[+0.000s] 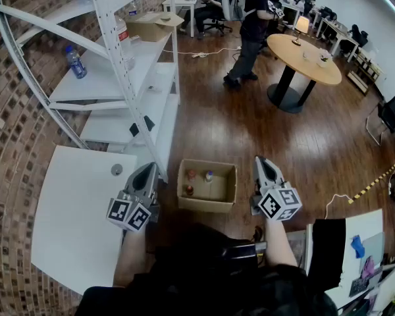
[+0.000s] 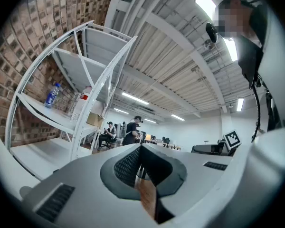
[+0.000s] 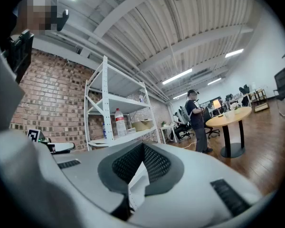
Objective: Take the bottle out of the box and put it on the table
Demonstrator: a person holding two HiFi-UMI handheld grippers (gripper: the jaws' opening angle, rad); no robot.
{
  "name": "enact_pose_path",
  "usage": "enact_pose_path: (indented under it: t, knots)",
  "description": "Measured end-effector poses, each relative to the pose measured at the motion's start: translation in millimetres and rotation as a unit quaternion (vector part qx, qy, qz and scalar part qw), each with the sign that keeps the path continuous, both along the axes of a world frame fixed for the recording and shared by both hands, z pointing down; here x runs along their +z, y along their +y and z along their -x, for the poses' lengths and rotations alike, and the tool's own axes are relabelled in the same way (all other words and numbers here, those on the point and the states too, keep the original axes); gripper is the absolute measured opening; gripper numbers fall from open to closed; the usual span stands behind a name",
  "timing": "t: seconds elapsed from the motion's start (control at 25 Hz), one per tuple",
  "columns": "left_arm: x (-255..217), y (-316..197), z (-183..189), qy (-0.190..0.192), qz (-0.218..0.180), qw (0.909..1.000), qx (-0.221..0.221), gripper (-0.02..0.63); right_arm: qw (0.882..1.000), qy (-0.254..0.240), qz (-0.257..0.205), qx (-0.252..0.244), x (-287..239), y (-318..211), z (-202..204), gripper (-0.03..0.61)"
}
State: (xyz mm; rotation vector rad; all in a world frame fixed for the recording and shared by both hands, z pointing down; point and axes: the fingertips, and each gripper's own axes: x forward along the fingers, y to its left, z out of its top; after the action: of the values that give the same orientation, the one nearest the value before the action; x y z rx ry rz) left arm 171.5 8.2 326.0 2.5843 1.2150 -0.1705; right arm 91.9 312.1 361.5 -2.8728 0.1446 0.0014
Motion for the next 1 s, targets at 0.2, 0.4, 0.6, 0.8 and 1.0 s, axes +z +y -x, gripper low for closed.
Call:
enact_pose_path:
  t: [0.2, 0.4, 0.6, 0.8, 1.0]
  knots:
    - [2, -11, -2, -0.008, -0.010, 0.9999, 0.005, -0.006, 1.000, 0.012, 0.004, 0.011, -10, -18, 0, 0.003]
    - [9, -19, -15, -0.022, -0.011, 0.9995, 0.020, -0.006, 0.999, 0.015, 0.013, 0.030, -17, -31, -3, 0.003]
    - [9, -13, -22, -0.017, -0.016, 0.9993, 0.029, -0.006, 0.999, 0.013, 0.018, 0.039, -19, -27, -5, 0.004]
    - [13, 1, -35, -0.021, -0.008, 0.9994, 0.025, -0.006, 0.999, 0.016, 0.017, 0.034, -20, -10, -21, 0.005]
    - [4, 29, -47, -0.012, -0.006, 0.9998, 0.013, -0.006, 0.999, 0.018, 0.030, 0.010, -22, 19, -42, 0.005]
